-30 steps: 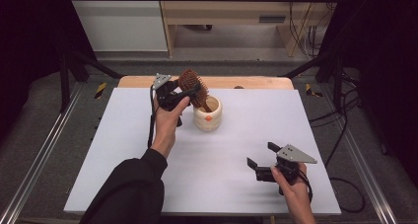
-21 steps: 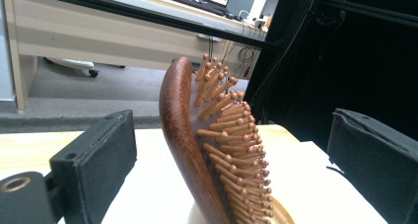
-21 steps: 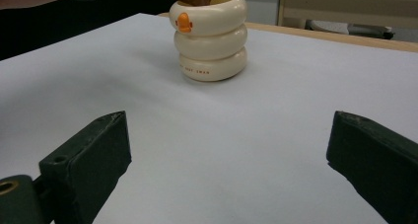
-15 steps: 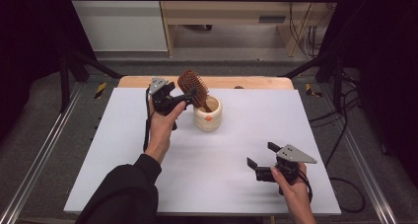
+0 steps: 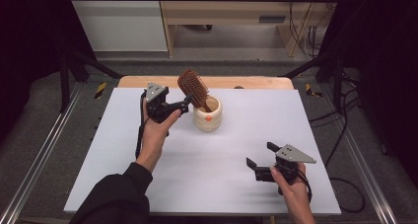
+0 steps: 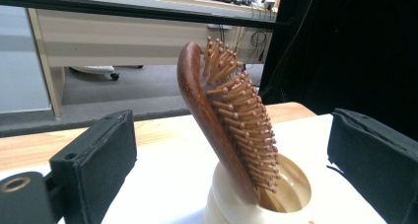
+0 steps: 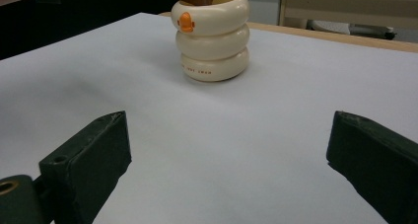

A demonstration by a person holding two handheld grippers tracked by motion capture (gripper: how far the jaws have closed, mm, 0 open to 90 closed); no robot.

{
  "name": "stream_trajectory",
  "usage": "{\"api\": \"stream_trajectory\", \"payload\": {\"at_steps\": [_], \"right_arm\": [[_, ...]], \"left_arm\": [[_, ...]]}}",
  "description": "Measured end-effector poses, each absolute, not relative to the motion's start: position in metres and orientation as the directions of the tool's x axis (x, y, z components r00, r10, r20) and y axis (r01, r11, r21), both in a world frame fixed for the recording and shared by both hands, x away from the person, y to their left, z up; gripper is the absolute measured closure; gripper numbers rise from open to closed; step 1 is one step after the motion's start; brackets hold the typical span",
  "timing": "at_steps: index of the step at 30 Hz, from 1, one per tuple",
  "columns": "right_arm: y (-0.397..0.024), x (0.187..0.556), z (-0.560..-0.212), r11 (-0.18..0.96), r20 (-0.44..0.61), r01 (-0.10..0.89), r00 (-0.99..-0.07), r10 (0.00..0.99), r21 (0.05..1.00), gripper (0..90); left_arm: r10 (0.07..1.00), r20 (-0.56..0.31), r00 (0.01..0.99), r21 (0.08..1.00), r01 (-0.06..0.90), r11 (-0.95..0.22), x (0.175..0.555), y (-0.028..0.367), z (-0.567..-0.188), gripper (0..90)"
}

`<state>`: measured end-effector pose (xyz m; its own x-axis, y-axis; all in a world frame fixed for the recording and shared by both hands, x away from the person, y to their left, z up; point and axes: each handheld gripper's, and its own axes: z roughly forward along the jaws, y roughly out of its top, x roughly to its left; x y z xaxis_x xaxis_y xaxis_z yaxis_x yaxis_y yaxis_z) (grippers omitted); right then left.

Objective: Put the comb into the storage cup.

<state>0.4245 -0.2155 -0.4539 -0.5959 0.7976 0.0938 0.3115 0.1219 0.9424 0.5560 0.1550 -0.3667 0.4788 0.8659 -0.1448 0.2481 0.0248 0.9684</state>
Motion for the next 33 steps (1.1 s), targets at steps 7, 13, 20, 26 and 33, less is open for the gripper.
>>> {"api": "stream_trajectory", "payload": {"at_steps": [7,13,20,26,33], "right_arm": [[-0.215,0.424,-0.454,0.121,0.094,0.311,-0.595,0.798,0.943,3.6],[-0.215,0.423,-0.453,0.123,0.092,0.310,-0.596,0.798,0.943,3.6],[-0.212,0.422,-0.452,0.130,0.082,0.299,-0.604,0.793,0.945,4.2],[-0.210,0.422,-0.452,0.130,0.081,0.296,-0.605,0.792,0.946,4.3],[-0.211,0.421,-0.452,0.130,0.082,0.299,-0.605,0.792,0.945,4.3]], "left_arm": [[0.863,-0.123,0.491,0.967,0.254,-0.007,0.543,0.162,-0.367,4.6],[0.855,-0.118,0.505,0.963,0.270,-0.027,0.533,0.171,-0.365,4.5],[0.848,-0.100,0.521,0.964,0.260,-0.046,0.518,0.183,-0.359,4.5],[0.842,-0.099,0.530,0.969,0.245,-0.040,0.508,0.192,-0.353,4.5],[0.835,-0.096,0.541,0.971,0.234,-0.039,0.500,0.197,-0.348,4.3]]}}
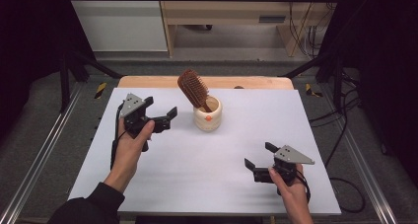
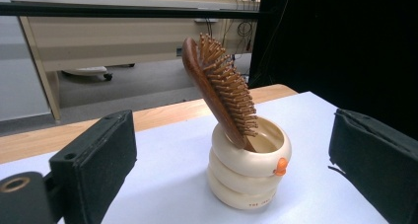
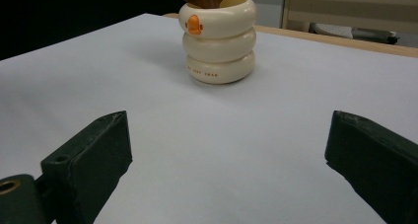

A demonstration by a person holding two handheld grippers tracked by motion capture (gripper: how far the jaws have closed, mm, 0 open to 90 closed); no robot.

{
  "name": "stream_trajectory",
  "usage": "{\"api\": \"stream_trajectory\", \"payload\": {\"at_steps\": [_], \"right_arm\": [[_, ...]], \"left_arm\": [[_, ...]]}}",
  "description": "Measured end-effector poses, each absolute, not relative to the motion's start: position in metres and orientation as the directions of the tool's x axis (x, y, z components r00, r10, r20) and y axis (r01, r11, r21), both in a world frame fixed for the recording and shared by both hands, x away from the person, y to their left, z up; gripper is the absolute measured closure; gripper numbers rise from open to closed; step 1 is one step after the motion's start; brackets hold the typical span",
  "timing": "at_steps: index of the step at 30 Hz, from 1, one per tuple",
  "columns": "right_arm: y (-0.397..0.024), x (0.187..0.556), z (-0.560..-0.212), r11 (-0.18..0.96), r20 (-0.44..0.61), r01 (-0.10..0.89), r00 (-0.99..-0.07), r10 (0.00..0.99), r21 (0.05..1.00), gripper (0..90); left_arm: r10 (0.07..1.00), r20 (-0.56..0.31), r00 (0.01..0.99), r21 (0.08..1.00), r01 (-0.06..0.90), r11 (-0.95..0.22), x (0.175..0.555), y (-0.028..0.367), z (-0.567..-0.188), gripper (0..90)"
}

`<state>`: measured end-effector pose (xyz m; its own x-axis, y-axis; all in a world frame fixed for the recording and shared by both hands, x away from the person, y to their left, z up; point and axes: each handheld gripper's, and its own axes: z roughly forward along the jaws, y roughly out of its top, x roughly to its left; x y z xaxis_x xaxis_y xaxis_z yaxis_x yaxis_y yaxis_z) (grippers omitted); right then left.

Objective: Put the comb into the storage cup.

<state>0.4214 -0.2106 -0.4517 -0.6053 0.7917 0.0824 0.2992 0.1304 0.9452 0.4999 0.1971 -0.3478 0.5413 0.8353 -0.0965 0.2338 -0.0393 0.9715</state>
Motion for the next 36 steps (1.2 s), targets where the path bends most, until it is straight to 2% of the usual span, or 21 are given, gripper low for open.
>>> {"api": "stream_trajectory", "payload": {"at_steps": [36], "right_arm": [[-0.218,0.419,-0.453,0.117,0.093,0.305,-0.595,0.798,0.945,3.8]], "left_arm": [[0.863,-0.070,0.501,0.982,0.185,-0.028,0.466,0.264,-0.347,3.4]]}}
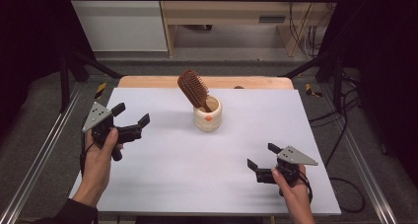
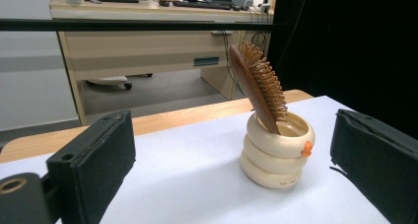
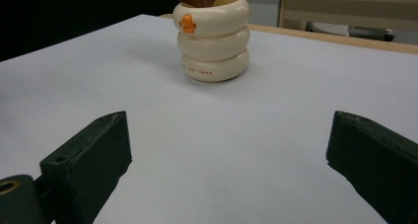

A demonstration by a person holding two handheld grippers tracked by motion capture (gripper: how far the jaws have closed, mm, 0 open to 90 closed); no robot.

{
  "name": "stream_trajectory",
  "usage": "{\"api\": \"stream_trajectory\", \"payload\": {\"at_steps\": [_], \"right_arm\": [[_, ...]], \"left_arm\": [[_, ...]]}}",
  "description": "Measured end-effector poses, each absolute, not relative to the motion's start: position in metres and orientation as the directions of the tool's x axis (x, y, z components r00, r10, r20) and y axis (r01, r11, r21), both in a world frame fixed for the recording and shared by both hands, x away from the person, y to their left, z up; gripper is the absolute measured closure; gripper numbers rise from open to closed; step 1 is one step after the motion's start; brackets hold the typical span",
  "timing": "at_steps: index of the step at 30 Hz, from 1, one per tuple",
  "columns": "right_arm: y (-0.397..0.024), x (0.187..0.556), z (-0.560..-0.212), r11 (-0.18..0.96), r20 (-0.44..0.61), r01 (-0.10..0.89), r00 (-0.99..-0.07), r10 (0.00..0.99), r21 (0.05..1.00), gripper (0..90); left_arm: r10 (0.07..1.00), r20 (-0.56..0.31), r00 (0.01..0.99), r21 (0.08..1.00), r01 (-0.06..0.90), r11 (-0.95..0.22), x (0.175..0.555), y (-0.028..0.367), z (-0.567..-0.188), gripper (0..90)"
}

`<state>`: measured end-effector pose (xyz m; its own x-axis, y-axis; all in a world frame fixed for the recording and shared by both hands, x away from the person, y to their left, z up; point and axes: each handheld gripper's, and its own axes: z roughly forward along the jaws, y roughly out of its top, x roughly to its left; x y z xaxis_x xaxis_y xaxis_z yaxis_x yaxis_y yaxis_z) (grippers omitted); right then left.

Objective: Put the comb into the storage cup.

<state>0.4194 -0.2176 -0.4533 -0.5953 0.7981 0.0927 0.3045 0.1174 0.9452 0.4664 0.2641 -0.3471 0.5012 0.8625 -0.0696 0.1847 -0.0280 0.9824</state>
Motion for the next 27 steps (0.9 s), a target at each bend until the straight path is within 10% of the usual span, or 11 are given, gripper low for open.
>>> {"api": "stream_trajectory", "payload": {"at_steps": [27], "right_arm": [[-0.220,0.419,-0.453,0.121,0.088,0.302,-0.596,0.798,0.946,3.8]], "left_arm": [[0.855,-0.055,0.515,0.987,0.155,-0.030,0.449,0.278,-0.344,3.0]]}}
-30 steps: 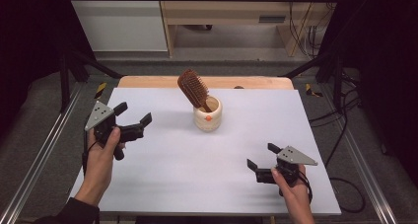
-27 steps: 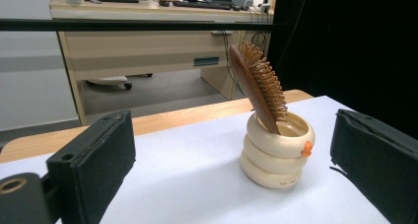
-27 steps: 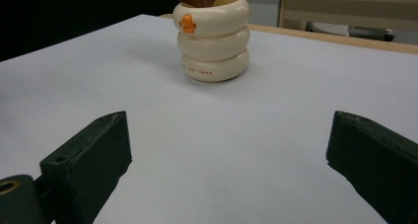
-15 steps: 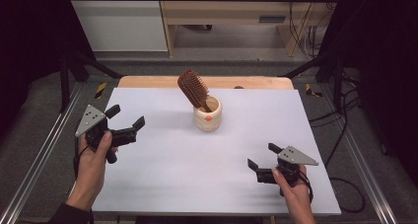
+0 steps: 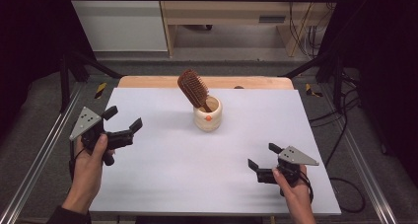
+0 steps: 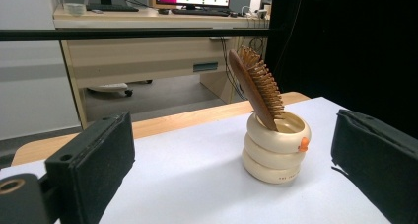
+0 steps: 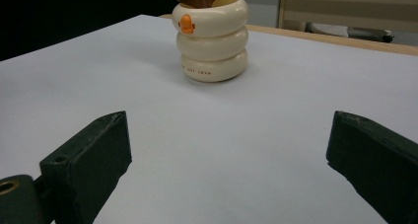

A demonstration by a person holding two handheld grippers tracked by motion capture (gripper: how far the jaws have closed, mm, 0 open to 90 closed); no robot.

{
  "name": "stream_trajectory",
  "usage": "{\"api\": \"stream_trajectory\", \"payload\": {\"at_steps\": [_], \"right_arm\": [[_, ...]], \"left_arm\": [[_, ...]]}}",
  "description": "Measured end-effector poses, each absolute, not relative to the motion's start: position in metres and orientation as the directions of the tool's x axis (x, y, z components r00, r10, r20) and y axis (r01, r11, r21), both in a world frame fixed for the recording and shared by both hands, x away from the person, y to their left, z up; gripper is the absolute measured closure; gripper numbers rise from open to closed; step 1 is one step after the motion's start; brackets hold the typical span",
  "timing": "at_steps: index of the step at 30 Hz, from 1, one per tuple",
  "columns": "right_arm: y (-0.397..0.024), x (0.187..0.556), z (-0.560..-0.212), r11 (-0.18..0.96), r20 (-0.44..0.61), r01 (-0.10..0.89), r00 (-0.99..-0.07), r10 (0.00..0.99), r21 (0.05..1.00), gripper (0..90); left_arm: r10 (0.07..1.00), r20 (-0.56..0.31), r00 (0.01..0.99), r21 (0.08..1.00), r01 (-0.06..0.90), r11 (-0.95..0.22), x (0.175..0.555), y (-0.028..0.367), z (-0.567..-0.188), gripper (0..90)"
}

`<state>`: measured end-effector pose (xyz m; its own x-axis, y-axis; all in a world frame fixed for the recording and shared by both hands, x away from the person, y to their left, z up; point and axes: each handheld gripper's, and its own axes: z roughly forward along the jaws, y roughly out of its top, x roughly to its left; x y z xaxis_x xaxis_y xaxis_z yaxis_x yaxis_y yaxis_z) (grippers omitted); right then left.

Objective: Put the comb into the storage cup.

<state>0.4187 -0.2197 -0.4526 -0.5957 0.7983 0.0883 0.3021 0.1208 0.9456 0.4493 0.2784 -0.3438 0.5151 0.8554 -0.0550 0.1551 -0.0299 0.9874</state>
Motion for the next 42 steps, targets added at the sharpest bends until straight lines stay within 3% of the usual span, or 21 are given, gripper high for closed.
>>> {"api": "stream_trajectory", "payload": {"at_steps": [42], "right_arm": [[-0.235,0.411,-0.452,0.136,0.027,0.229,-0.593,0.805,0.964,3.6]], "left_arm": [[0.886,-0.108,0.452,0.985,0.168,0.035,0.418,0.337,-0.415,4.1]]}}
